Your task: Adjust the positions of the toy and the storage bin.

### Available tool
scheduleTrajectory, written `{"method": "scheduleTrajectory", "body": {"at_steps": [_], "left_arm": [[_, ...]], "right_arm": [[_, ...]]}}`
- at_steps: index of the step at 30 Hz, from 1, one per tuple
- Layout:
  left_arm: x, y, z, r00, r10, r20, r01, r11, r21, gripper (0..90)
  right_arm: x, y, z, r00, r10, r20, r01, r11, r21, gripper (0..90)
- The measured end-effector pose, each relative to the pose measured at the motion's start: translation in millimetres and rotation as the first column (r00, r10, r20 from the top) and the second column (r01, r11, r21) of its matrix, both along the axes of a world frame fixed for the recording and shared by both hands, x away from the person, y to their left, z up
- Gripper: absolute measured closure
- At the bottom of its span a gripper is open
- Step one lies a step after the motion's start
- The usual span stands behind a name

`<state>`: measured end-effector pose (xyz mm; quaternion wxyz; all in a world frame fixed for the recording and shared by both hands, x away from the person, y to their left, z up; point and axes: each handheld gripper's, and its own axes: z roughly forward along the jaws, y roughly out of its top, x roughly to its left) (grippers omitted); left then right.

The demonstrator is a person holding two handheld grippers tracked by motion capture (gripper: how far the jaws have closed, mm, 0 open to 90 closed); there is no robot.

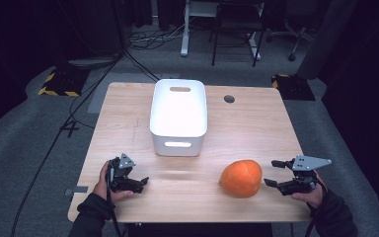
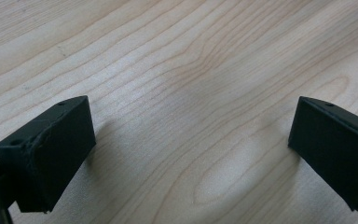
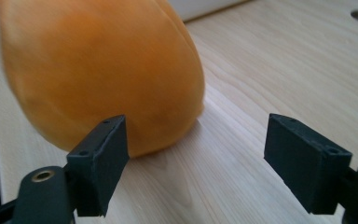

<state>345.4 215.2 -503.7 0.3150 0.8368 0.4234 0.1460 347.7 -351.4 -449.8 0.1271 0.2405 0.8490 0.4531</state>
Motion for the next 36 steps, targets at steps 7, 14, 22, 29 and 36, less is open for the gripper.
{"method": "scheduleTrajectory", "body": {"at_steps": [7,14,22,29,36], "left_arm": [[0.0,0.0,0.0,1.0,-0.001,0.0,0.001,1.0,-0.001,0.6],[0.0,-0.1,0.0,1.0,0.0,0.0,0.0,1.0,-0.001,0.7],[-0.2,-1.1,0.4,0.9999,0.017,0.005,-0.017,0.9999,0.005,0.6],[-0.1,-1.4,0.1,0.9998,0.018,0.006,-0.018,0.9998,0.002,0.6],[-0.1,-1.4,0.2,0.9998,0.018,0.006,-0.018,0.9998,0.004,0.7]], "right_arm": [[-7.9,12.4,15.4,0.9972,0.07,0.027,-0.071,0.997,0.014,21.2],[-13.3,33.4,41.0,0.9891,0.133,0.063,-0.134,0.991,0.009,21.3],[-1.4,43.9,46.2,0.9775,0.201,0.063,-0.203,0.979,0.015,20.0],[8.5,51.6,42.4,0.9624,0.27,0.028,-0.271,0.963,0.01,17.2],[-1.4,58.1,38.5,0.935,0.355,0.006,-0.354,0.934,-0.049,16.1]]}}
